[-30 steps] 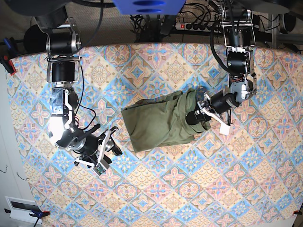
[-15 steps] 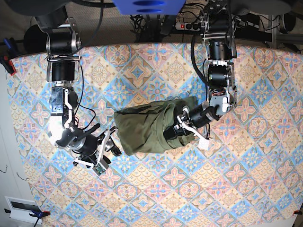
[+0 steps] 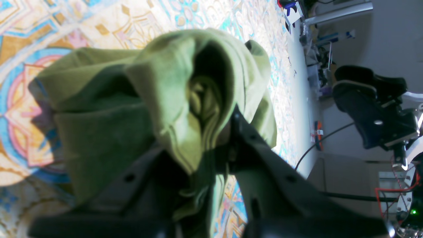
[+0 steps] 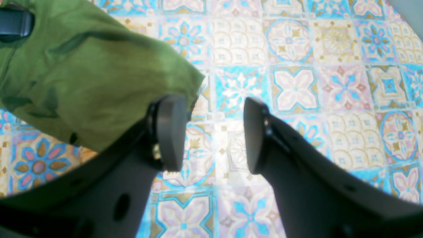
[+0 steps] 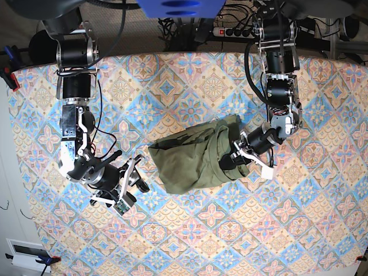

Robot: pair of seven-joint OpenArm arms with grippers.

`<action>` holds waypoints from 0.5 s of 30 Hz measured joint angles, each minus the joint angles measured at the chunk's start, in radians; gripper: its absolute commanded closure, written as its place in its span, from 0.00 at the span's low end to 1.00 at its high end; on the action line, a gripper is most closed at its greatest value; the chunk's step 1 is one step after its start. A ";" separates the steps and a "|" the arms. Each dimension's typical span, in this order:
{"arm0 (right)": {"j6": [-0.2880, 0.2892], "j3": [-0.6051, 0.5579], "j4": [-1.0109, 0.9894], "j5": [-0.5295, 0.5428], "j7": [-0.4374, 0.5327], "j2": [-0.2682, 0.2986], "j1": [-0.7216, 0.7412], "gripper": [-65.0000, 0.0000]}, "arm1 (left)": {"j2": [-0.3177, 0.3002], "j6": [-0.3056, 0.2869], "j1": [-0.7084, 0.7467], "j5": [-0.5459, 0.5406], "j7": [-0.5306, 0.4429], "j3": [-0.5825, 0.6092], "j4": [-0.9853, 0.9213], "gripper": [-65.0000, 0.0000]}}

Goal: Layout the t-shirt on the table in an organized manner, then fold the t-shirt properly
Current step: 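Release with the right gripper and push the bundle with the left gripper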

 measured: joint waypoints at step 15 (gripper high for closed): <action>-0.003 -0.152 -0.158 -0.009 0.054 -0.072 0.011 0.60 | -0.032 -0.004 0.074 -0.099 0.092 -0.069 0.022 0.95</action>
